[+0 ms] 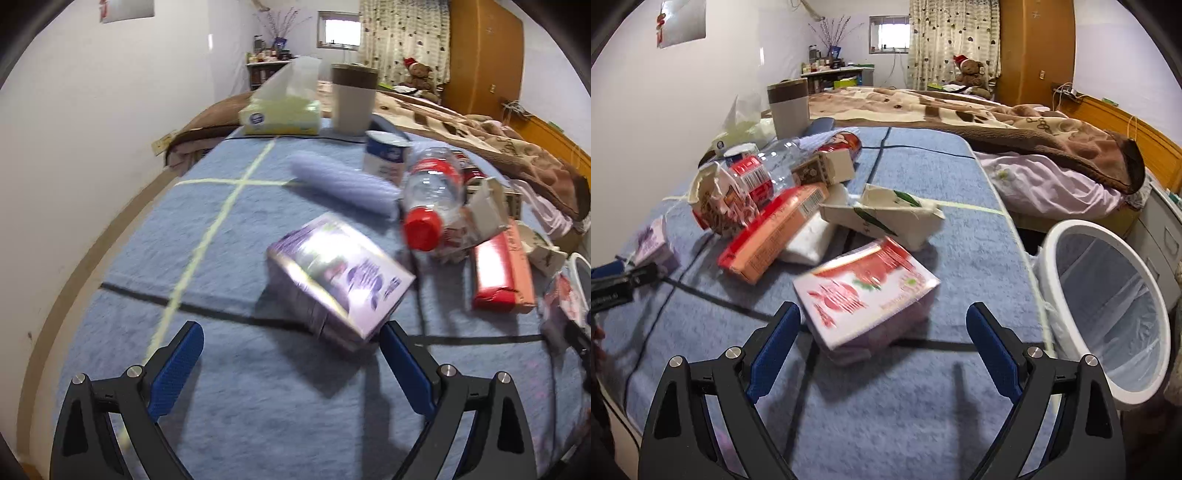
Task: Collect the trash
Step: 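Grasp the purple grape carton with the left tool while the right tool grasps the pink juice carton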
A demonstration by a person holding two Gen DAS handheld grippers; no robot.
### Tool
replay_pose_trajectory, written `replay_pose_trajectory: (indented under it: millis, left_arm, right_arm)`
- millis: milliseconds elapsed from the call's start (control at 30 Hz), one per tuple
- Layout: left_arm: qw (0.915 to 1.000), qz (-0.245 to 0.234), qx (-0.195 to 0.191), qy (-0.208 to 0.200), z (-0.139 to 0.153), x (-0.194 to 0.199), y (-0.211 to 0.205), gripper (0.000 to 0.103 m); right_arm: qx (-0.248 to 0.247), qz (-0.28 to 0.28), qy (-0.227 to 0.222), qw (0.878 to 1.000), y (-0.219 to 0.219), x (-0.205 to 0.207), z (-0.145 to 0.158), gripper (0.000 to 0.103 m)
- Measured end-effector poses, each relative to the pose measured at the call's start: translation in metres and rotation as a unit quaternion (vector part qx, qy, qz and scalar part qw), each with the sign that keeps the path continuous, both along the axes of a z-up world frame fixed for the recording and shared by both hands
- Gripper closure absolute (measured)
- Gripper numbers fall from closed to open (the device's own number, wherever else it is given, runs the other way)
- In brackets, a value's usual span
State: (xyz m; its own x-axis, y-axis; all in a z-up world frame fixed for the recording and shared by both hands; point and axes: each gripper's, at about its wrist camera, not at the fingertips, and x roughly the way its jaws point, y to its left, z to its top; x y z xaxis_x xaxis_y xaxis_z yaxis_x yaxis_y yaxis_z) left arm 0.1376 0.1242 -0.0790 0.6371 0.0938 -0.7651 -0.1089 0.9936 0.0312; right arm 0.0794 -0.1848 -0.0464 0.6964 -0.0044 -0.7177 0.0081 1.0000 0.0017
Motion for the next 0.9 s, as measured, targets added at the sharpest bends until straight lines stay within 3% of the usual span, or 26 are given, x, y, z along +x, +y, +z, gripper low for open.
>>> replay_pose_trajectory:
  millis: [100,300,467,633,900]
  left_arm:
    - [0.9998,0.018,-0.004,-0.002,0.001,-0.005,0.011,0.006]
    - [0.9979,0.000,-0.052,-0.038,0.021,-0.009,0.006,0.006]
    - [0.9963,0.015,-0.070,-0.047,0.027,0.009,0.000,0.006]
    - [0.9968,0.034,-0.062,-0.036,0.020,0.025,-0.004,0.006]
    - [0.9983,0.052,-0.020,-0.015,0.009,0.026,0.003,0.007]
  right_arm:
    - [0.007,-0.014,0.000,1.000,-0.007,-0.003,0.005,0.010]
    - [0.044,-0.012,-0.027,0.999,0.005,0.002,0.013,0.010]
    - [0.053,-0.055,-0.022,0.997,0.003,0.022,0.005,0.010]
    - [0.060,-0.076,0.004,0.995,0.003,0.032,-0.005,0.010]
    - [0.009,-0.067,0.007,0.998,0.007,0.020,-0.002,0.010]
